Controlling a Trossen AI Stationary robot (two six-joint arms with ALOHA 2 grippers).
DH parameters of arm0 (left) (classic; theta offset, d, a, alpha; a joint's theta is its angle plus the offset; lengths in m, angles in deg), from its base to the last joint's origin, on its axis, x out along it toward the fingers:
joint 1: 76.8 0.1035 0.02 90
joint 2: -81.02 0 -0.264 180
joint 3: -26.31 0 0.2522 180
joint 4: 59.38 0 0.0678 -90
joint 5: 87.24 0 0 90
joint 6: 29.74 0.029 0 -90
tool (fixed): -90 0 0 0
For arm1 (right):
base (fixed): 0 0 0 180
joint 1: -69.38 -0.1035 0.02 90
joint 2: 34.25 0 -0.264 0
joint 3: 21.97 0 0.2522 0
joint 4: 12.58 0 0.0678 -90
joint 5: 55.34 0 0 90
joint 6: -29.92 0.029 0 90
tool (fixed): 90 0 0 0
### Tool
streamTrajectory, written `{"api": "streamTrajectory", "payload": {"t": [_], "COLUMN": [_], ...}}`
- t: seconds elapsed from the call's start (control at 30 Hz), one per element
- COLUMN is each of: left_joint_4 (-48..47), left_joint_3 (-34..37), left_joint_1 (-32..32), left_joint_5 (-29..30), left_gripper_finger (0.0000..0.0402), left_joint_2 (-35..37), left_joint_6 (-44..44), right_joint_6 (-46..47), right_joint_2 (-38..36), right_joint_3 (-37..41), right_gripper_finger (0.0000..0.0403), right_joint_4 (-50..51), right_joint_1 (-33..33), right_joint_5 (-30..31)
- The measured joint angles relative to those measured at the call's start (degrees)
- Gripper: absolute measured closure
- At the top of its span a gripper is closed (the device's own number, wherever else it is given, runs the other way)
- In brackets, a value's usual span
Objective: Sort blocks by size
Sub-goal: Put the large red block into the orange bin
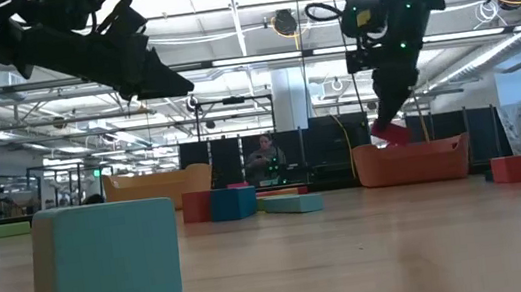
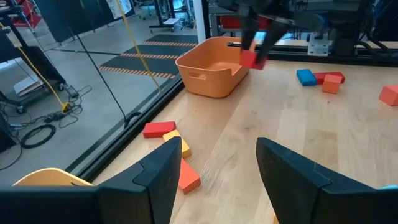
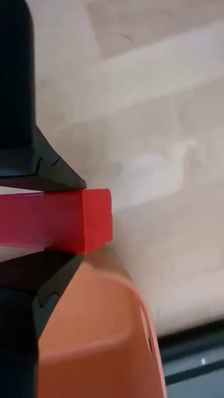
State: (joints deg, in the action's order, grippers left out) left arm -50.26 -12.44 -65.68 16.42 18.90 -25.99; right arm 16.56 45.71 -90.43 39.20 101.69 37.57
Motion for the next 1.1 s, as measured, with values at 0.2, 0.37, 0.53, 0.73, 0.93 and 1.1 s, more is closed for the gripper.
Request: {"api": "streamTrajectory", "payload": {"t": [0.2,0.37,0.53,0.73,0.93,1.1], "left_joint_4": [0.0,0.0,0.0,0.0,0.0,0.1], "left_joint_3": [0.0,0.0,0.0,0.0,0.0,0.0], "left_joint_1": [0.0,0.0,0.0,0.0,0.1,0.2], "left_joint_5": [0.2,0.3,0.3,0.3,0.3,0.3], "left_gripper_finger": [0.0191,0.0191,0.0191,0.0191,0.0191,0.0191], "left_joint_2": [0.0,0.0,0.0,0.0,0.0,0.0], "left_joint_6": [0.0,-0.1,-0.2,-0.2,0.2,1.6], "right_joint_6": [3.0,5.3,7.1,9.4,9.7,9.1], "right_joint_2": [0.0,0.0,1.3,5.7,10.0,12.4], "right_joint_3": [0.0,0.0,0.0,0.0,0.0,0.0], "right_gripper_finger": [0.0287,0.0287,0.0287,0.0287,0.0287,0.0278], "right_joint_4": [-3.1,-6.3,-7.4,-7.6,-10.1,-10.3], "right_joint_1": [4.9,8.8,13.4,17.2,18.4,18.4], "right_joint_5": [0.1,2.0,4.8,4.8,4.5,4.4]}}
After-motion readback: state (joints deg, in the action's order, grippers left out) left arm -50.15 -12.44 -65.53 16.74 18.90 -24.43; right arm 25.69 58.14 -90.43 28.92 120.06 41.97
